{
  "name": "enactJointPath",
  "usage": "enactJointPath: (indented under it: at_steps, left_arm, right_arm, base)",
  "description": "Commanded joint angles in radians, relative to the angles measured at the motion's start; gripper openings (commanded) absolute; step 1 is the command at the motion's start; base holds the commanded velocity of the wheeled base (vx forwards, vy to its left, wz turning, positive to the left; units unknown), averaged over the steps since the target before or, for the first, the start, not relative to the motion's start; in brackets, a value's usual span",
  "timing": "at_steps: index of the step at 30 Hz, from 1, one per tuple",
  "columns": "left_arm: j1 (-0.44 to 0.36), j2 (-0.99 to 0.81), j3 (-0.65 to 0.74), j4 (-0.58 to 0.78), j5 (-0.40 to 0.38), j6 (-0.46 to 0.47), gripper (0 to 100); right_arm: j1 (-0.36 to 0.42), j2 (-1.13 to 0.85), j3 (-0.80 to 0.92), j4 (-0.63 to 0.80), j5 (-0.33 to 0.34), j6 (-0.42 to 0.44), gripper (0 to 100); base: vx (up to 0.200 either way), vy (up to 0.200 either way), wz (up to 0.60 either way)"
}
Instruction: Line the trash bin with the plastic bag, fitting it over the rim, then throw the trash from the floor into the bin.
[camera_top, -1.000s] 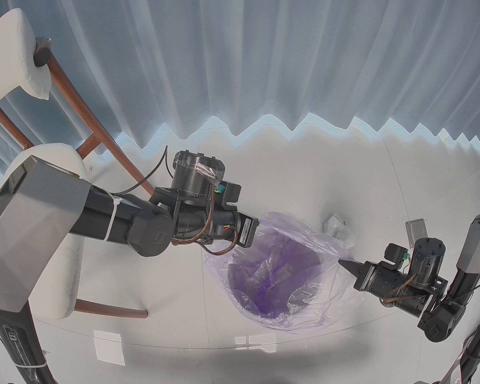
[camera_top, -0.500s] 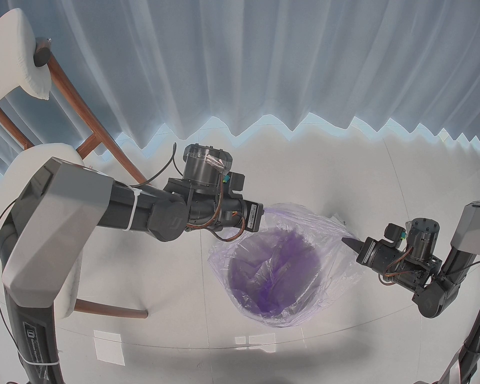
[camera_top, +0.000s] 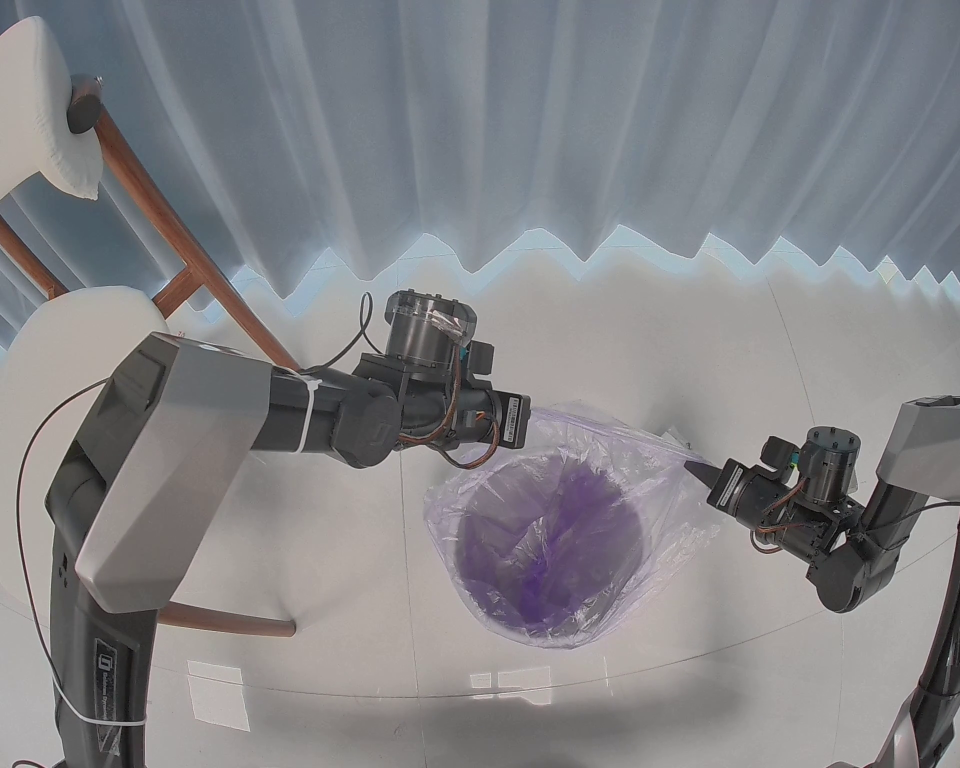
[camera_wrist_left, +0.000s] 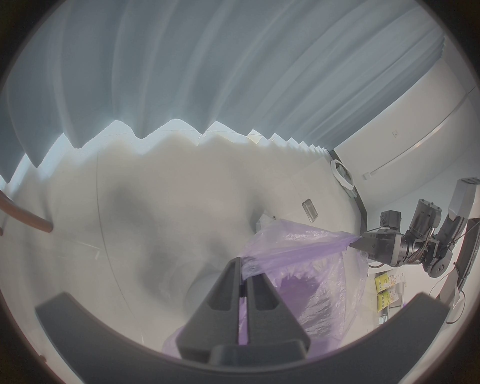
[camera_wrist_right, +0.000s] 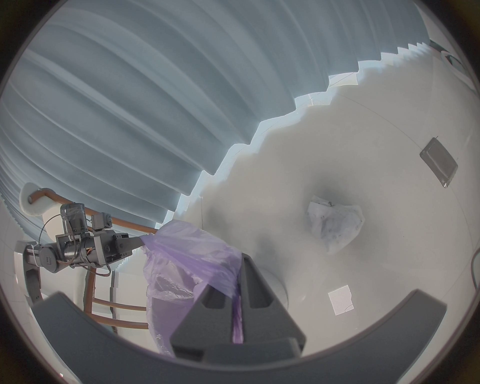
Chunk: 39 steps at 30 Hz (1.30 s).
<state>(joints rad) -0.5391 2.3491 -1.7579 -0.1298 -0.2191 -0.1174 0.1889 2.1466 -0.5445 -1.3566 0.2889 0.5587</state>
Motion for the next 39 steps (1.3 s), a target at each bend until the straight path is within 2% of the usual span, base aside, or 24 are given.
enactJointPath:
  at_steps: [1, 13, 20, 21, 23, 39]
  left_arm:
    - [0.005, 0.039, -0.014, -0.002, 0.006, -0.001, 0]
    - [0.031, 0.093, -0.023, -0.011, 0.034, -0.005, 0]
    - [0.034, 0.128, -0.078, -0.011, 0.041, -0.014, 0]
    - [0.033, 0.142, -0.114, -0.010, 0.075, -0.034, 0]
    - [0.030, 0.153, -0.140, -0.008, 0.093, -0.057, 0]
    - [0.034, 0.173, -0.164, -0.007, 0.099, -0.076, 0]
  right_arm:
    - [-0.005, 0.058, -0.035, -0.001, -0.001, 0.000, 0]
    - [-0.009, 0.133, -0.048, -0.010, -0.001, 0.000, 0]
    - [-0.009, 0.164, -0.068, -0.010, -0.001, -0.002, 0]
    - [-0.009, 0.179, -0.091, -0.006, -0.001, -0.002, 0]
    - [-0.009, 0.191, -0.111, -0.001, -0.001, -0.002, 0]
    - [-0.009, 0.222, -0.143, -0.001, -0.002, -0.005, 0]
  base:
    - [0.000, 0.000, 0.00]
    - [0.000, 0.000, 0.00]
    - [0.000, 0.000, 0.00]
    - [0.000, 0.000, 0.00]
    - [0.000, 0.000, 0.00]
    - [0.000, 0.000, 0.00]
